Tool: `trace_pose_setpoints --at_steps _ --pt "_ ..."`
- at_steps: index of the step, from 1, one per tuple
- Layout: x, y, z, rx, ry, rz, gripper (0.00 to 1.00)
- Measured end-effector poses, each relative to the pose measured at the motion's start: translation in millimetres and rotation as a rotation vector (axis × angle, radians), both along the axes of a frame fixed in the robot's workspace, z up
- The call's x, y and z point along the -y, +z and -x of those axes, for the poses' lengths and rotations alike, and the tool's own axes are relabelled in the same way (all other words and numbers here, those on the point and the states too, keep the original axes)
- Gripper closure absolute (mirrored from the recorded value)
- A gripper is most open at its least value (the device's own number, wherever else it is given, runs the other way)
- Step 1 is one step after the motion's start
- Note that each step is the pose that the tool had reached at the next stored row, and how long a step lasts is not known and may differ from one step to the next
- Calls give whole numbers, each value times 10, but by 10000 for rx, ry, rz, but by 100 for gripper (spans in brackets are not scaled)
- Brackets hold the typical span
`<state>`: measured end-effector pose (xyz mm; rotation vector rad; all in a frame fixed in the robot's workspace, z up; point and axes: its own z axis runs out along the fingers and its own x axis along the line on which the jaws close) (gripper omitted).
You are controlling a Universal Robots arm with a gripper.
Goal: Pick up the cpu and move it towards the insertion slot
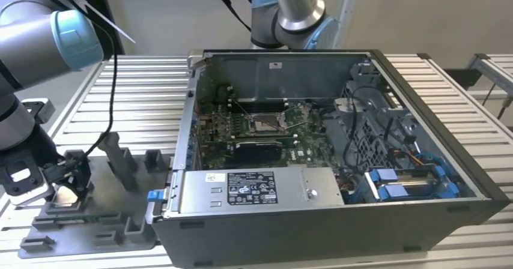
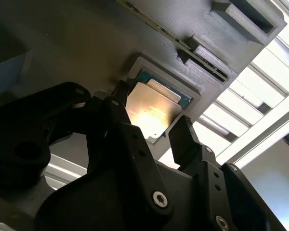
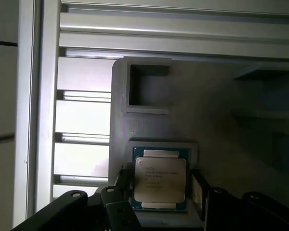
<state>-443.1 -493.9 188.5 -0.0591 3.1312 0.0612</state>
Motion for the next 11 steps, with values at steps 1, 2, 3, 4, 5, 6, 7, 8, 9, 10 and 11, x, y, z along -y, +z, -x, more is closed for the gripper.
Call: trace_pose_setpoints --at_steps 1,2,3,4,5,6,7,8,9,10,11 --pt "0 0 0 0 0 0 0" --pt "0 0 0 0 1 1 0" --pt "0 0 0 0 2 1 0" --pt "0 0 0 0 2 0 0" --pt "0 0 0 0 3 1 0" --pt "0 0 0 0 4 1 0" --pt "0 0 0 0 4 1 0" --pt "0 0 0 0 5 1 0" --pt "0 0 0 0 5 1 100" --pt "0 2 0 -2 6 3 100" --pt "0 2 0 -3 7 3 100"
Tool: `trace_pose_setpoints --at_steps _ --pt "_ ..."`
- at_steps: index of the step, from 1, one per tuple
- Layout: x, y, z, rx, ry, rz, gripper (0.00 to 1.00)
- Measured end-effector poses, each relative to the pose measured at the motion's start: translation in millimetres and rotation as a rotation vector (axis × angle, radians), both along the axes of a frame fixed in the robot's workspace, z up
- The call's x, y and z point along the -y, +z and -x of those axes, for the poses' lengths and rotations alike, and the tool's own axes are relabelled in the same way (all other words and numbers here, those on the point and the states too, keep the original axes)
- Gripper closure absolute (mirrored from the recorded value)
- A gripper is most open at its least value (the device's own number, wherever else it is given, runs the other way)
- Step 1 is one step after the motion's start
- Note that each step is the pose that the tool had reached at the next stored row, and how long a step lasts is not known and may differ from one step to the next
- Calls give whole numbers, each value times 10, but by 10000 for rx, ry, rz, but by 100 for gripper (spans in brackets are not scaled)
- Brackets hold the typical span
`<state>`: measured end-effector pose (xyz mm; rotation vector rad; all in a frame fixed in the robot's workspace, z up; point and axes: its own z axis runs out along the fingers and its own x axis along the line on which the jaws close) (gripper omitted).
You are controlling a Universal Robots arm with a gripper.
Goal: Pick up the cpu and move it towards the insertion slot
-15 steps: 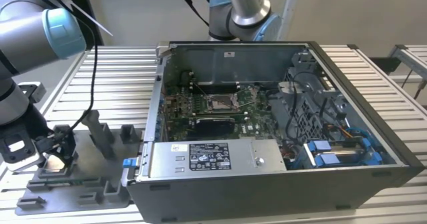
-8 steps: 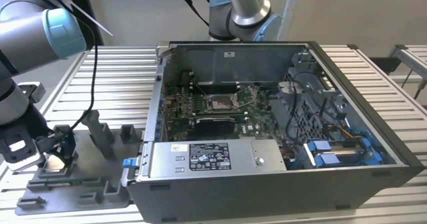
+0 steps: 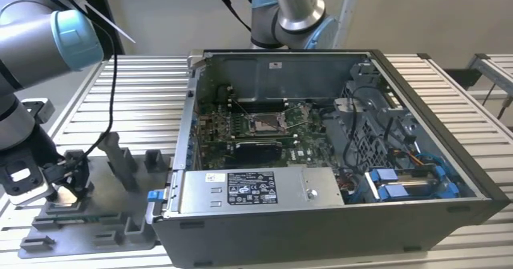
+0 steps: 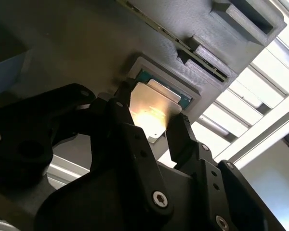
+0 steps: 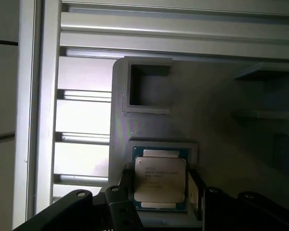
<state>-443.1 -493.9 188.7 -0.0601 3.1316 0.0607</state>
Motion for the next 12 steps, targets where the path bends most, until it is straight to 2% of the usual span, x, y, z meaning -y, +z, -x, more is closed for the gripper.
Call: trace_pose_setpoints --at_steps 12 --pt "-1 0 0 6 5 -4 100"
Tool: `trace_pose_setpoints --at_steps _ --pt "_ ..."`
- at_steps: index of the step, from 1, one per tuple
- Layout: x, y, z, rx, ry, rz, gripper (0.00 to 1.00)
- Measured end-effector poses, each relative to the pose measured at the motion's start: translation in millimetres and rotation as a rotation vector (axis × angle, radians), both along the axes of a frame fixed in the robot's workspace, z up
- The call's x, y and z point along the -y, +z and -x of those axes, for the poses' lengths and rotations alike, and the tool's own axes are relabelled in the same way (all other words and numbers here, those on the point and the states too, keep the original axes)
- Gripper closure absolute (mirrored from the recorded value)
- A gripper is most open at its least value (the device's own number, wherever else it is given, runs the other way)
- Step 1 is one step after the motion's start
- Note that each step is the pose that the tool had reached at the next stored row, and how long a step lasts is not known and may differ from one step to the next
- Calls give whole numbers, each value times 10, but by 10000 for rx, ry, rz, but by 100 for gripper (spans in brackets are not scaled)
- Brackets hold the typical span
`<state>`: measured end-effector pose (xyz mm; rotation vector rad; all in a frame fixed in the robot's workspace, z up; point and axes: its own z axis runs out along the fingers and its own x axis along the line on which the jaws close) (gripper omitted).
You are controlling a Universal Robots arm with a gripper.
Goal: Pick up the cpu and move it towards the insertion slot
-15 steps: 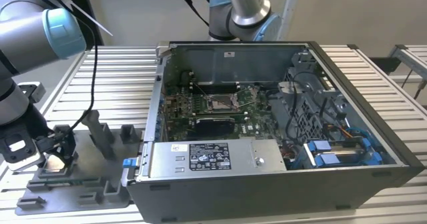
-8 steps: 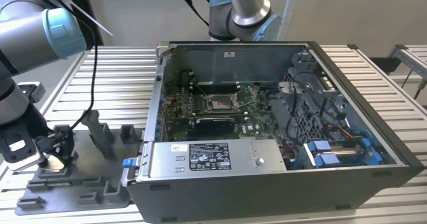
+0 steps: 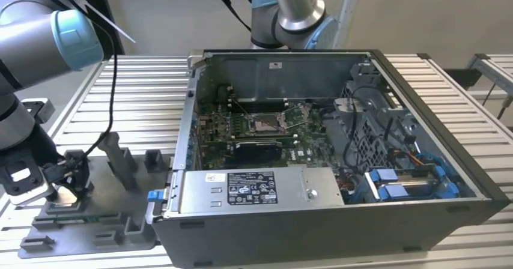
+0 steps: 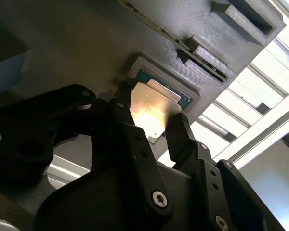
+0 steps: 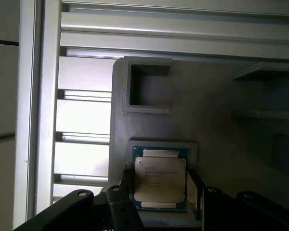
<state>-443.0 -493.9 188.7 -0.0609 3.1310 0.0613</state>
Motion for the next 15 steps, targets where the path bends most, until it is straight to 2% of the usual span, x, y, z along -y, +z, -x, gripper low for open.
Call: trace_pose_setpoints --at_steps 3,8,12,15 --pt "0 36 0 -3 0 1 100" --pt "1 164 0 -6 0 2 100" --pt "0 210 0 -5 -1 1 100" --pt "0 217 0 -3 -1 0 100"
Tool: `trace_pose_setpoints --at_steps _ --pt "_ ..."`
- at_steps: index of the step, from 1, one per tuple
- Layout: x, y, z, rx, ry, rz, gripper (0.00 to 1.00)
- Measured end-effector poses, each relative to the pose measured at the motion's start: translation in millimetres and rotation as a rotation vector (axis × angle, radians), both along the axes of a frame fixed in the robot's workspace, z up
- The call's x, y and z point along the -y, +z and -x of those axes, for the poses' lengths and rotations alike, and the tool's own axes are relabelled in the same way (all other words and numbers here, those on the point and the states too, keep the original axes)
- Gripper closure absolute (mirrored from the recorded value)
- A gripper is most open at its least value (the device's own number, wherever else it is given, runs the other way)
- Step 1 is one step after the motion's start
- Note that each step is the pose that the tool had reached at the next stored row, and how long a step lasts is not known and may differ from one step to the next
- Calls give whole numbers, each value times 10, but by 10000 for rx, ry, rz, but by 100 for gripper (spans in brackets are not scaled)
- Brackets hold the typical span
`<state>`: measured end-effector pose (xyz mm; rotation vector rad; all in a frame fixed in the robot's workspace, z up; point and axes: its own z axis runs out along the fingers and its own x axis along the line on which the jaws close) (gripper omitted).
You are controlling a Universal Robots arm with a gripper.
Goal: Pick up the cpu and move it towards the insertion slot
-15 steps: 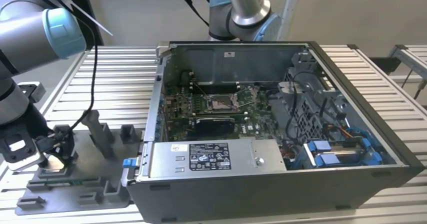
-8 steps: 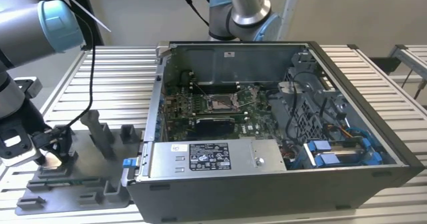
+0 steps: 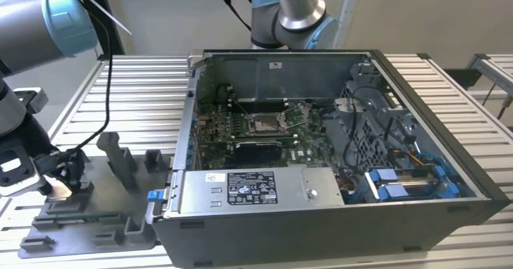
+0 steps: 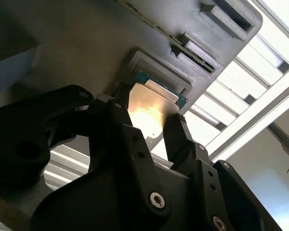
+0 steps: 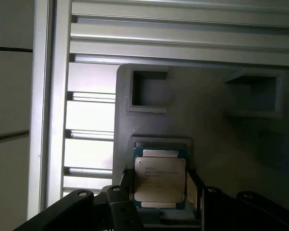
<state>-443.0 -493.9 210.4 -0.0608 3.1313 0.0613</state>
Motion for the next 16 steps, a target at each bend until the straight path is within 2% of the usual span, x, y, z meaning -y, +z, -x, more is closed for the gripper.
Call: trace_pose_setpoints --at_steps 12,14,16 --pt "0 9 0 -2 0 1 100" --pt "0 50 1 -23 -4 3 100" --pt "0 130 1 -33 -14 3 100"
